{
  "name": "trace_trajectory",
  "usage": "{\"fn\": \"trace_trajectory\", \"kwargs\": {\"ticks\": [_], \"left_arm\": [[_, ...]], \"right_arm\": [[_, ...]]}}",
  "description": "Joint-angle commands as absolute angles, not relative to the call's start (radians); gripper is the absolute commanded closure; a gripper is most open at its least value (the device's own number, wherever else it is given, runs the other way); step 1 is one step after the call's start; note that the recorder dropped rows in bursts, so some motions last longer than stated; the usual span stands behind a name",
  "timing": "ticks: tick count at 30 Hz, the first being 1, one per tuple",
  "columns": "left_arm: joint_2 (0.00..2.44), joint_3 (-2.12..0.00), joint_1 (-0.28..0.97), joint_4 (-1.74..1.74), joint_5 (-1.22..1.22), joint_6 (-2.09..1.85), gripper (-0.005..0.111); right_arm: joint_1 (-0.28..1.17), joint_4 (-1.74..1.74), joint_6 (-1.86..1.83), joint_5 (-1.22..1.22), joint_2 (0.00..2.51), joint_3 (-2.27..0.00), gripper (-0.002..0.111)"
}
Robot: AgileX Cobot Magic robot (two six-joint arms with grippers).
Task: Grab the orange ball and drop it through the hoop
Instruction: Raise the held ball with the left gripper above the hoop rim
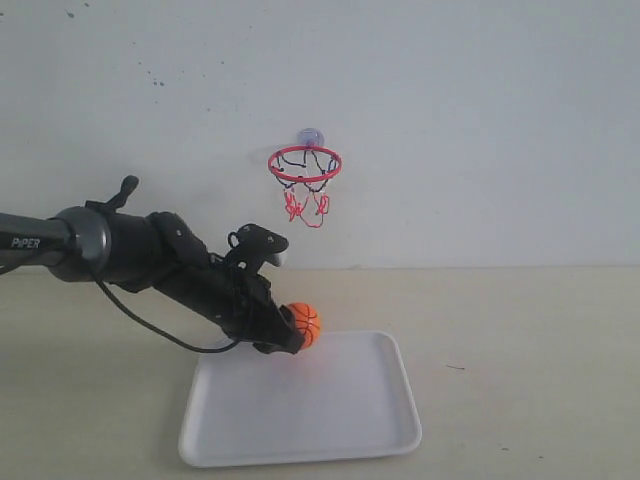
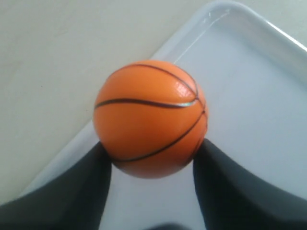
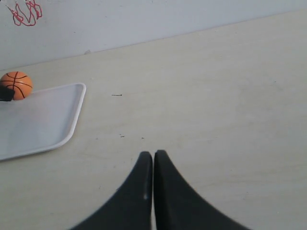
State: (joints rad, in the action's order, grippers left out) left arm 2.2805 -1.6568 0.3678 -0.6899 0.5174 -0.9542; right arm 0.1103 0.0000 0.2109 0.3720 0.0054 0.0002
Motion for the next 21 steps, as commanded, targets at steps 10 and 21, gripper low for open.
{"fn": "trace_trajectory", "kwargs": {"ticks": [10, 21], "left_arm": [[2.148, -1.663, 0.298, -0.662, 0.602, -0.927, 0.103], [2.068, -1.699, 0.23, -0.922, 0.467, -1.276, 0.103]], "right_arm": [[0.111, -0.01, 0.206, 0.368, 0.0, 0.0, 0.108], [0.111, -0.01, 0.206, 0.368, 0.0, 0.0, 0.108]]}}
